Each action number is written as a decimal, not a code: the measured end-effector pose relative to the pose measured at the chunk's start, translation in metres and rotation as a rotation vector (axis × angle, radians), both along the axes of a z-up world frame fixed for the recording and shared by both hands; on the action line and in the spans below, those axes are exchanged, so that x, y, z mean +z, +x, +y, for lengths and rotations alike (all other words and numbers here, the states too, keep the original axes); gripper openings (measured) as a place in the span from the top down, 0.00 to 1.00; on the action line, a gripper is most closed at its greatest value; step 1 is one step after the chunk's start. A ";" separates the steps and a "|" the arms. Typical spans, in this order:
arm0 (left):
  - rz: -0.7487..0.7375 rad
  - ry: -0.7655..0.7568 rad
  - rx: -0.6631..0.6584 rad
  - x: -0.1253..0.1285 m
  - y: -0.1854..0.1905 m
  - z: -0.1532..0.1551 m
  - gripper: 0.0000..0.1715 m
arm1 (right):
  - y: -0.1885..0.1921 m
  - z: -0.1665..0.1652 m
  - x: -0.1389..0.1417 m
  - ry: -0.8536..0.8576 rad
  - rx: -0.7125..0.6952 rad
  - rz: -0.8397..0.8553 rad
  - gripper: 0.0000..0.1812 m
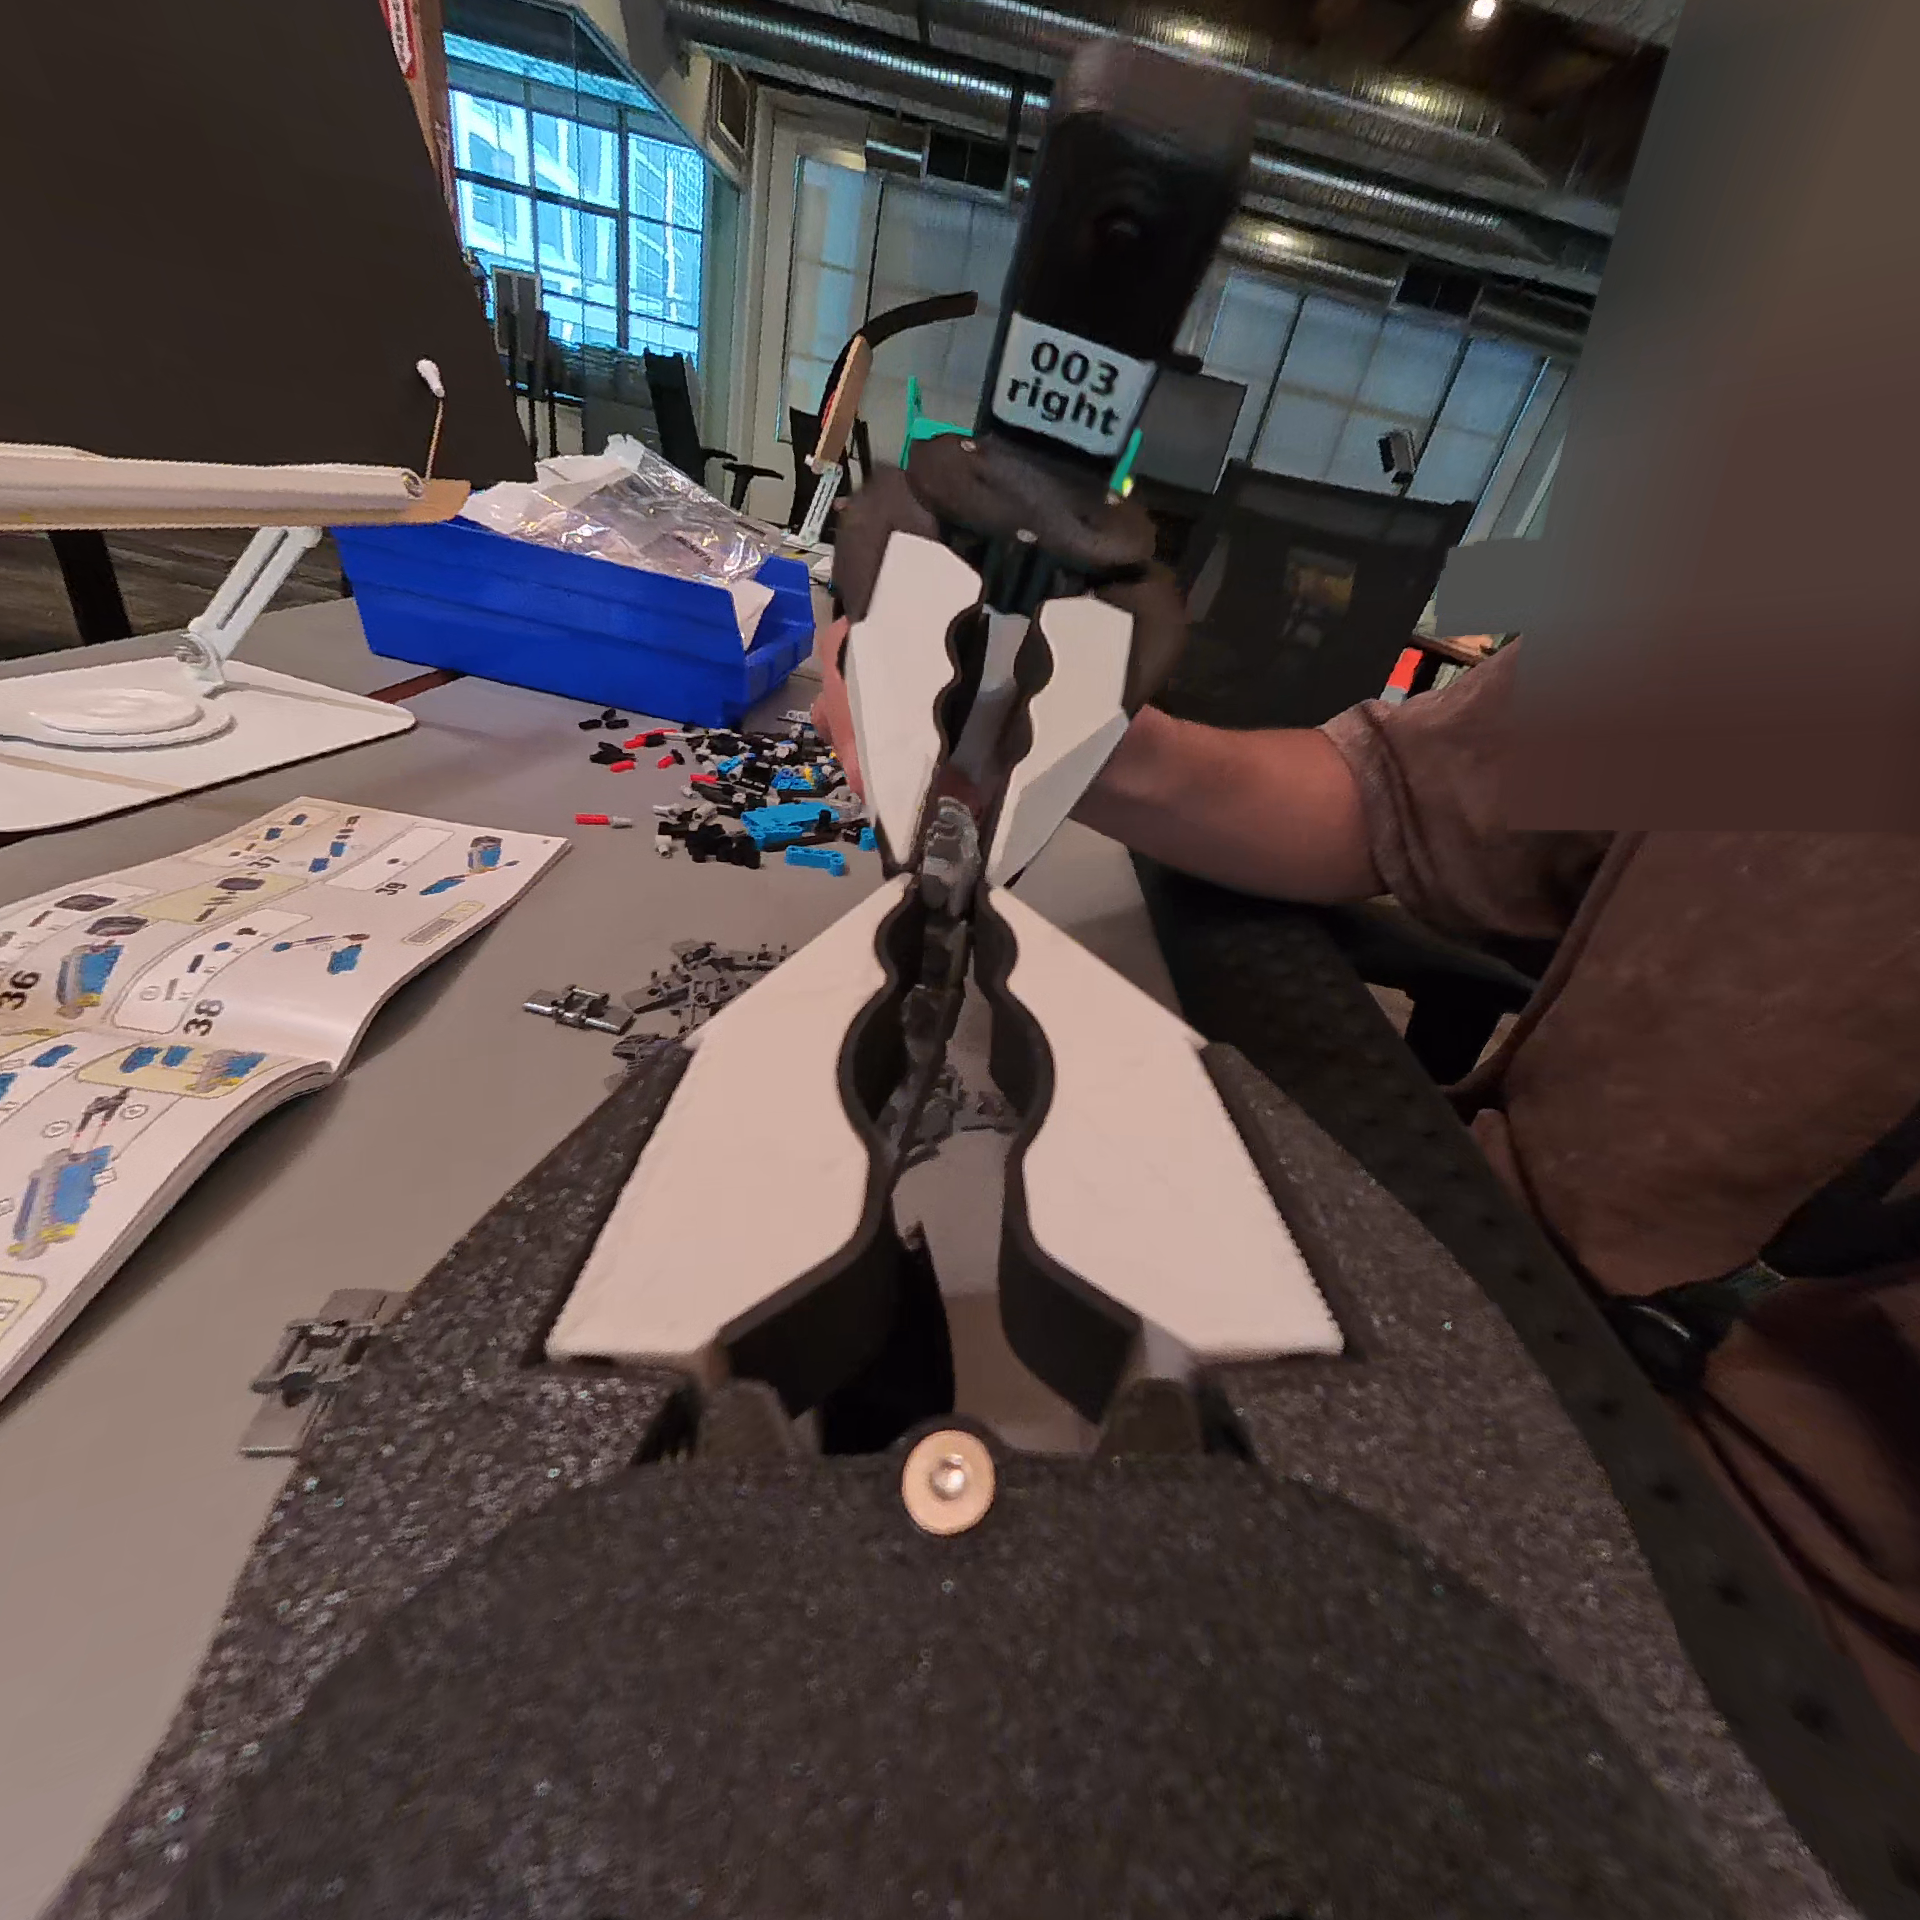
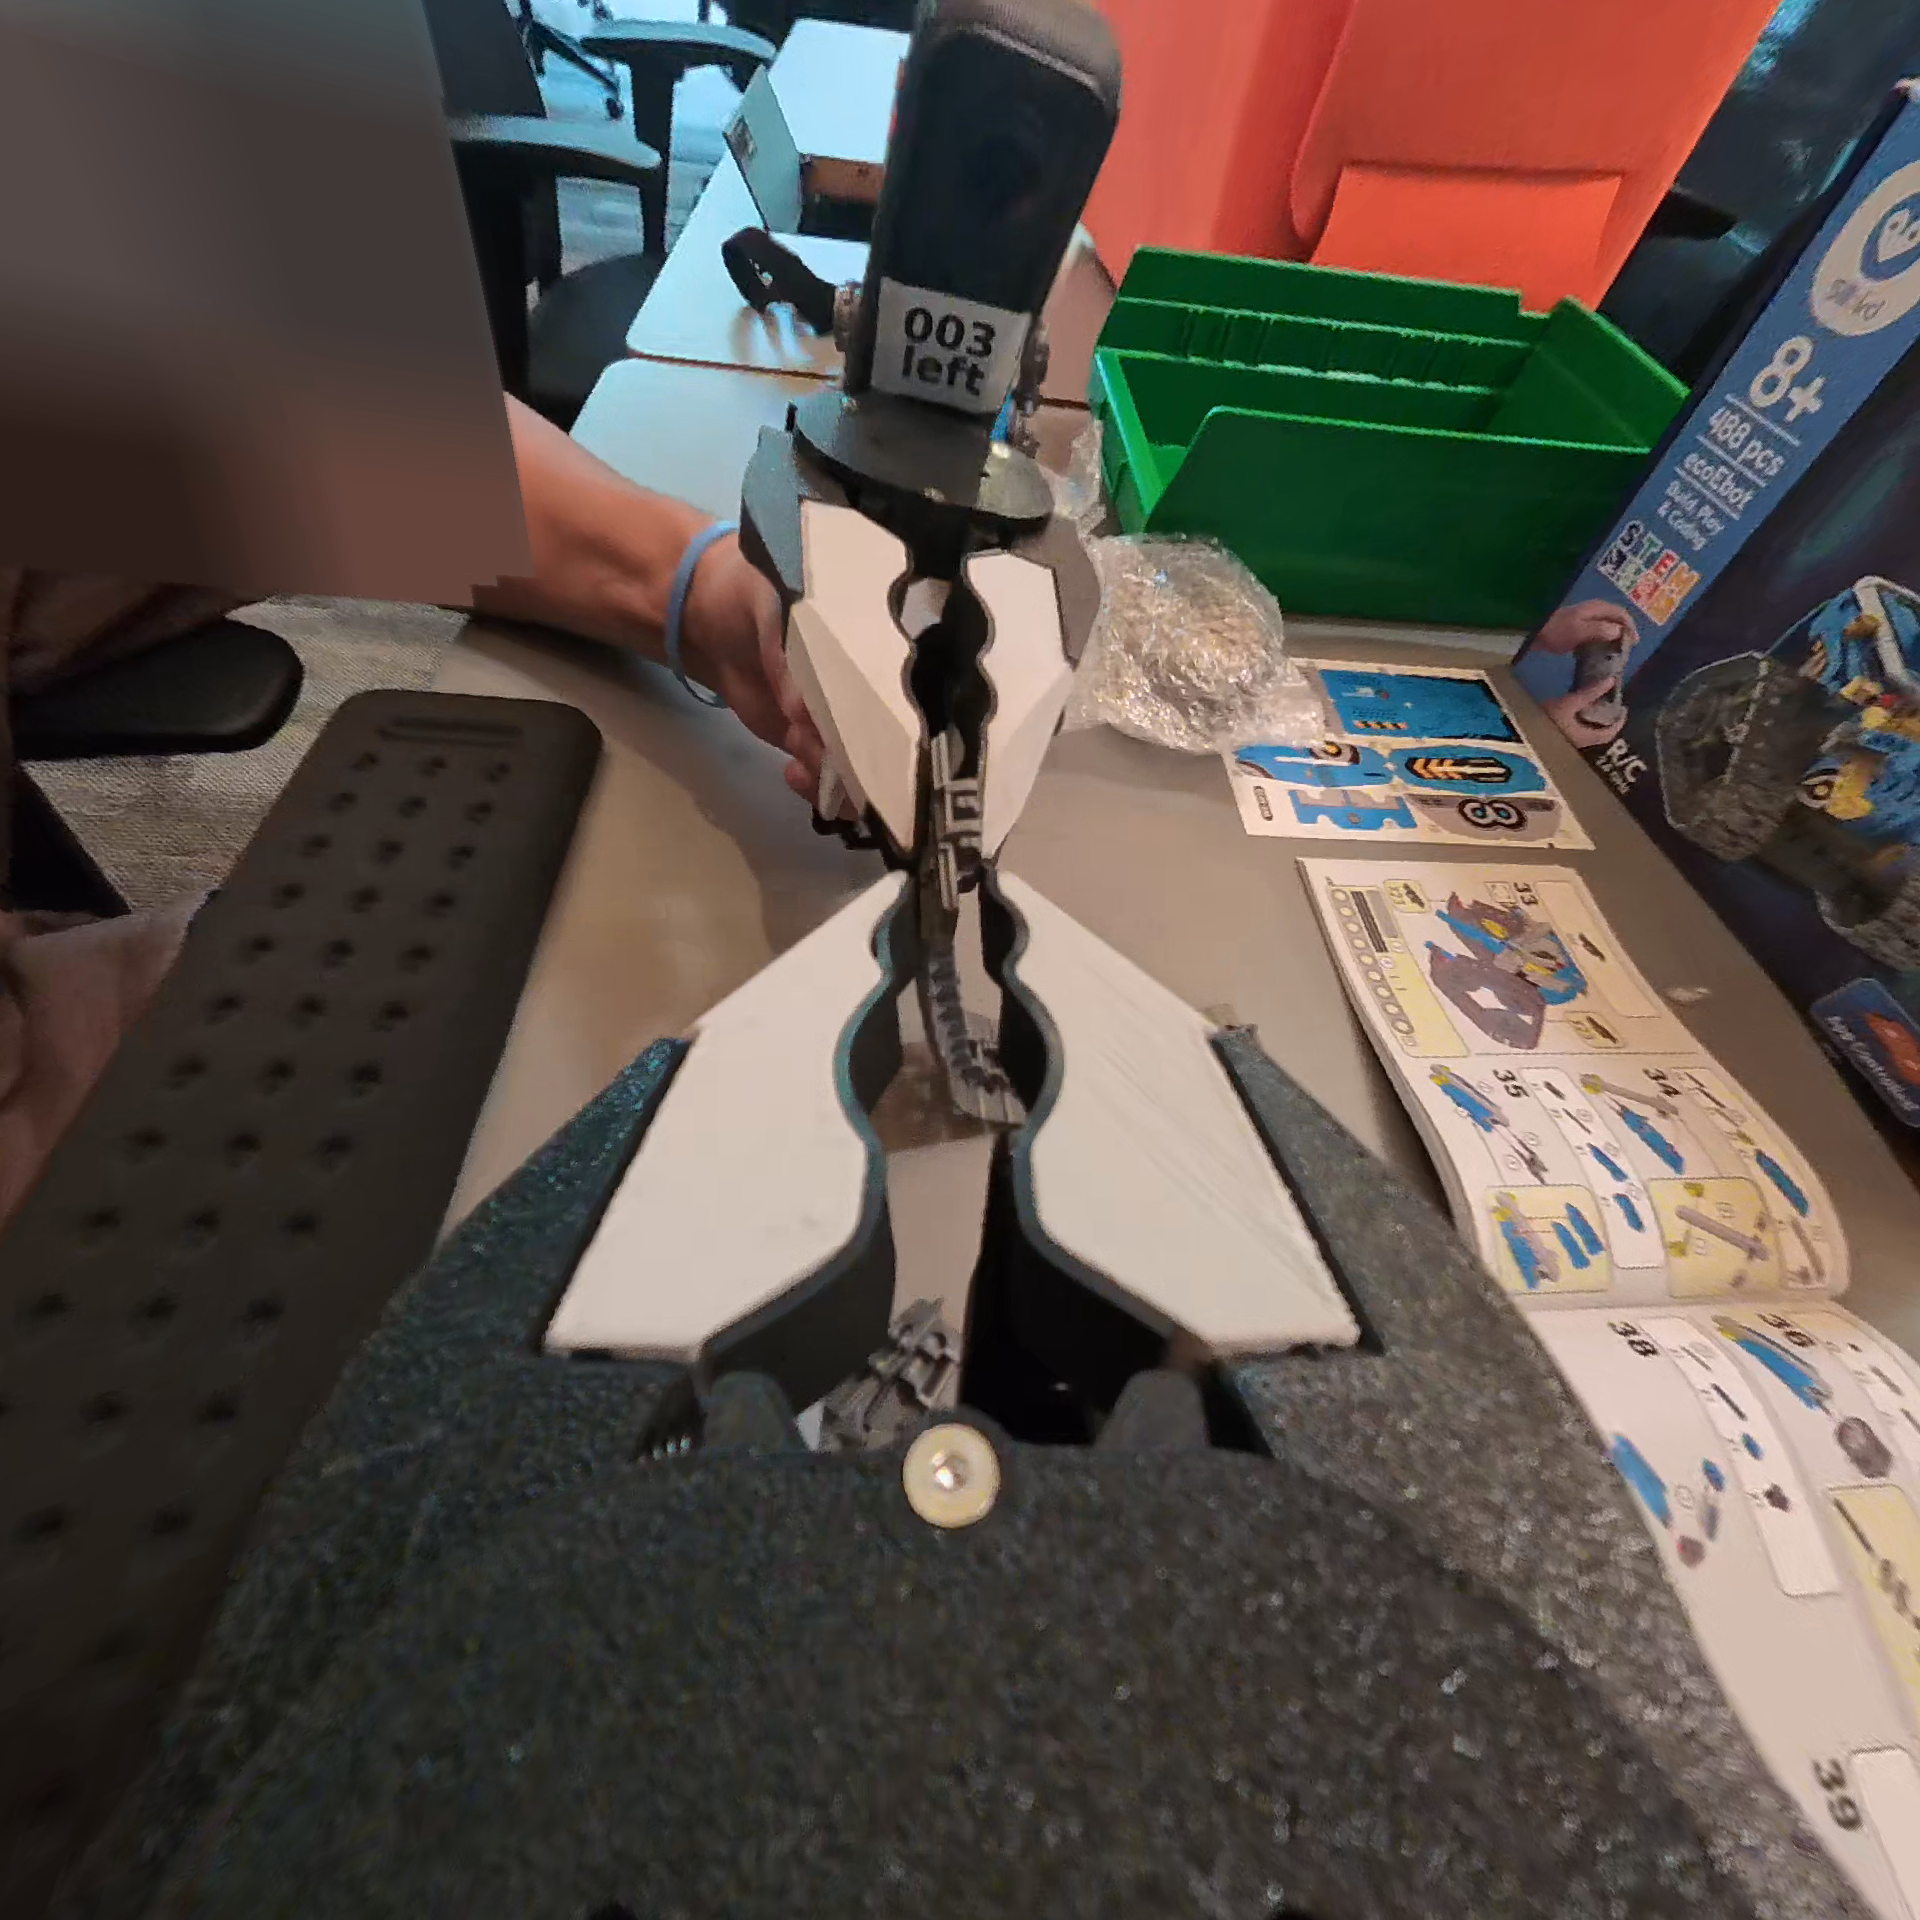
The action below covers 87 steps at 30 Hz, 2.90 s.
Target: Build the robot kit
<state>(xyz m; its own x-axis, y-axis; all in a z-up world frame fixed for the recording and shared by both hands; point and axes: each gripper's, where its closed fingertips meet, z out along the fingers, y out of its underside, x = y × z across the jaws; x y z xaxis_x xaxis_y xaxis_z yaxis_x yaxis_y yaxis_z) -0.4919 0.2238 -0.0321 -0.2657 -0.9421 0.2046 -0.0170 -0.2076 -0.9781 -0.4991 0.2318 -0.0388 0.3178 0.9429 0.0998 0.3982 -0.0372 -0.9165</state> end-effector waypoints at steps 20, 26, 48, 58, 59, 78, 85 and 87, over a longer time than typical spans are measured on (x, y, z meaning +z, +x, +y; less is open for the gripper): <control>0.003 0.027 0.025 0.002 0.000 0.000 0.97 | 0.000 -0.002 0.002 -0.224 0.038 0.049 0.96; 0.014 0.025 0.052 0.001 -0.002 0.009 0.96 | 0.031 0.011 -0.010 -0.131 -0.076 -0.045 0.87; 0.213 0.477 0.085 -0.047 0.016 -0.019 0.96 | 0.063 -0.032 -0.127 -0.343 -0.221 -0.403 0.96; 0.232 0.945 0.333 -0.055 0.027 -0.014 0.96 | 0.062 -0.022 -0.053 -0.359 -0.483 -0.040 0.99; 0.222 0.951 0.331 -0.054 0.028 -0.019 0.96 | 0.061 -0.023 -0.039 -0.291 -0.489 0.004 0.99; 0.309 1.421 0.591 -0.055 0.029 0.000 0.97 | 0.051 -0.022 -0.040 -0.369 -0.865 0.502 0.99; 0.314 1.633 0.651 -0.057 0.031 0.002 0.96 | 0.046 -0.024 -0.050 -0.464 -0.814 0.586 1.00; 0.300 1.717 0.698 -0.053 0.031 0.003 0.96 | 0.047 -0.022 -0.056 -0.540 -0.819 0.623 1.00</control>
